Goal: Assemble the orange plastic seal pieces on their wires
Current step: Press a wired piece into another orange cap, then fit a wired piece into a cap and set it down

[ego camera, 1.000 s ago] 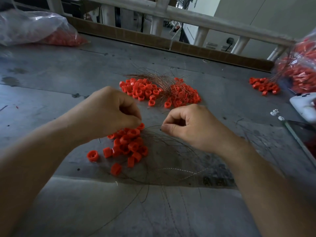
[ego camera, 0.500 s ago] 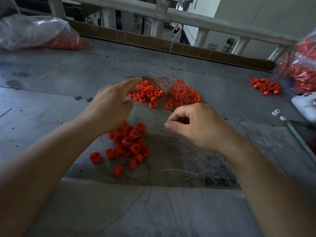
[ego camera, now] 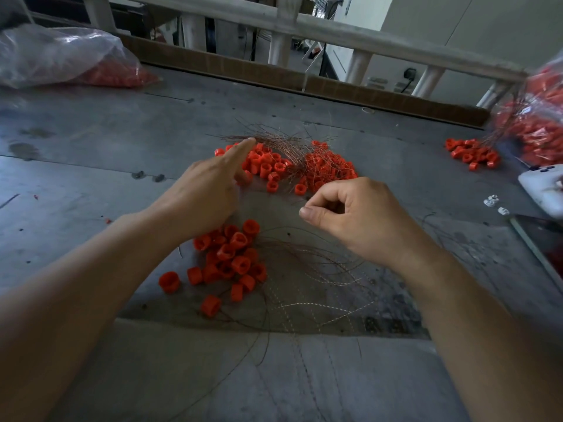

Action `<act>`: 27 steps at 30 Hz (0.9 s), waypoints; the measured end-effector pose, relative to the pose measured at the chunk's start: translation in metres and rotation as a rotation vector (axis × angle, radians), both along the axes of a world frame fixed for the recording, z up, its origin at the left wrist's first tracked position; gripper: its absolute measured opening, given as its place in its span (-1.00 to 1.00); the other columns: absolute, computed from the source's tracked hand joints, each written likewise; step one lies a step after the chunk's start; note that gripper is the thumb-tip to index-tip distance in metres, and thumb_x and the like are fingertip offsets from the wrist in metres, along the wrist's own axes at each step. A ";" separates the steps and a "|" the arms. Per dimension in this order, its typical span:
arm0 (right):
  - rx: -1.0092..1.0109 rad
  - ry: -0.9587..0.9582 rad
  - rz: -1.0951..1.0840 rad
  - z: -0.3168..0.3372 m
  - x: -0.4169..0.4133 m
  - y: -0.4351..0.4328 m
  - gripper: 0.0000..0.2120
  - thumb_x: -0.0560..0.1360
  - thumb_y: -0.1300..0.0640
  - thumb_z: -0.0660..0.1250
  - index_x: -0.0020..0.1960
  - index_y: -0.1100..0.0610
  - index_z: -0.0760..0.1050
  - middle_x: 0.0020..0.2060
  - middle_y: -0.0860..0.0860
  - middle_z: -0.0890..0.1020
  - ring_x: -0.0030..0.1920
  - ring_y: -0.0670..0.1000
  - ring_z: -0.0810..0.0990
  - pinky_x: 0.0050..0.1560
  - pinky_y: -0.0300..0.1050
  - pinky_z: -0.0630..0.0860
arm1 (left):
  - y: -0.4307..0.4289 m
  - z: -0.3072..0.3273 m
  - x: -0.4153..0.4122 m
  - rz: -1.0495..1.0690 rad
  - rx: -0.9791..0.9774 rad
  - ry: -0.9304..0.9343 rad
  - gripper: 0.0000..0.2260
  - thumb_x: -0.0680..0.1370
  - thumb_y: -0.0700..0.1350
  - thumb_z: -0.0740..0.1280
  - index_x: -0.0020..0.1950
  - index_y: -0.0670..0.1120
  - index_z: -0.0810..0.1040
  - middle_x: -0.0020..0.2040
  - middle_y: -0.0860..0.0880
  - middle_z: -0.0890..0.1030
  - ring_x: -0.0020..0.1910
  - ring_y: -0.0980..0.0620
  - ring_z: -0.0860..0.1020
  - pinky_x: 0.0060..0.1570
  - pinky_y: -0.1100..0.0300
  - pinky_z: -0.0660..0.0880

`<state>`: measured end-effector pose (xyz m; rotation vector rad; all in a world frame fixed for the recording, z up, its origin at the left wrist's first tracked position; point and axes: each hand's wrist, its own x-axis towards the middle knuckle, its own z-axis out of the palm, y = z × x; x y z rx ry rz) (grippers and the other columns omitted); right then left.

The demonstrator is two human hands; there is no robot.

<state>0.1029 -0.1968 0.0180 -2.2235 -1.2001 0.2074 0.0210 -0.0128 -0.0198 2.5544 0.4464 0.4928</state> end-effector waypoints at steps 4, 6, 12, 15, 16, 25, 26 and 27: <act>0.013 -0.001 -0.013 0.001 0.000 0.001 -0.85 0.44 0.02 0.36 -0.30 -0.03 0.53 -0.37 -0.11 0.58 -0.27 -0.12 0.54 -0.25 -0.37 0.43 | 0.003 -0.001 -0.002 0.023 0.003 0.004 -0.35 0.47 -0.33 0.19 0.48 0.12 0.13 -0.14 0.18 0.52 -0.26 0.36 0.39 -0.45 0.51 0.32; 0.007 -0.005 -0.017 0.001 0.000 0.001 -0.85 0.45 0.02 0.36 -0.30 -0.03 0.53 -0.37 -0.11 0.58 -0.29 -0.10 0.54 -0.25 -0.36 0.43 | 0.003 0.000 -0.004 0.036 0.016 -0.010 -0.36 0.45 -0.32 0.24 0.46 0.10 0.19 -0.22 0.21 0.50 -0.27 0.35 0.39 -0.40 0.51 0.29; 0.014 -0.014 -0.029 0.002 0.000 0.000 -0.87 0.45 0.03 0.36 -0.26 0.00 0.55 -0.35 -0.12 0.58 -0.29 -0.09 0.56 -0.24 -0.38 0.43 | 0.002 0.004 -0.008 0.066 0.070 -0.057 -0.61 0.44 -0.25 0.37 0.25 -0.03 0.49 -0.02 0.03 0.45 -0.08 0.09 0.41 -0.10 0.28 0.29; 0.019 -0.026 -0.037 0.003 0.001 0.000 -0.87 0.45 0.03 0.36 -0.25 0.02 0.56 -0.34 -0.11 0.58 -0.29 -0.07 0.57 -0.25 -0.36 0.43 | -0.001 0.002 -0.007 0.026 0.103 -0.014 -0.68 0.45 -0.18 0.39 0.19 0.01 0.56 0.02 0.04 0.45 -0.03 0.11 0.39 -0.08 0.32 0.20; 0.020 -0.027 -0.038 0.003 0.001 0.000 -0.87 0.45 0.03 0.35 -0.26 0.01 0.55 -0.34 -0.10 0.58 -0.30 -0.07 0.57 -0.26 -0.35 0.44 | -0.001 0.002 -0.006 0.021 0.120 0.003 -0.70 0.45 -0.18 0.39 0.17 0.02 0.57 0.03 0.02 0.50 -0.03 0.11 0.41 -0.09 0.32 0.21; 0.174 -0.062 -0.199 0.006 0.021 -0.006 -0.82 0.44 0.05 0.38 -0.34 -0.04 0.52 -0.49 -0.15 0.52 -0.41 -0.16 0.51 -0.35 -0.36 0.40 | -0.001 0.003 -0.007 0.052 0.143 0.017 -0.88 0.41 -0.15 0.45 -0.08 0.00 0.62 -0.24 0.11 0.49 -0.23 0.11 0.44 -0.23 0.27 0.30; 0.194 -0.065 -0.226 0.006 0.025 -0.007 -0.81 0.44 0.05 0.38 -0.34 -0.05 0.51 -0.49 -0.15 0.52 -0.40 -0.16 0.52 -0.34 -0.36 0.40 | -0.001 0.004 -0.007 0.051 0.140 0.020 -0.90 0.41 -0.13 0.45 -0.10 0.00 0.61 -0.24 0.10 0.49 -0.23 0.11 0.44 -0.22 0.27 0.31; 0.208 -0.072 -0.250 0.005 0.027 -0.007 -0.80 0.44 0.05 0.38 -0.35 -0.06 0.51 -0.50 -0.15 0.52 -0.41 -0.16 0.51 -0.36 -0.38 0.39 | -0.002 0.004 -0.007 0.048 0.137 0.023 -0.91 0.42 -0.13 0.45 -0.12 0.00 0.60 -0.23 0.09 0.51 -0.22 0.11 0.44 -0.20 0.26 0.32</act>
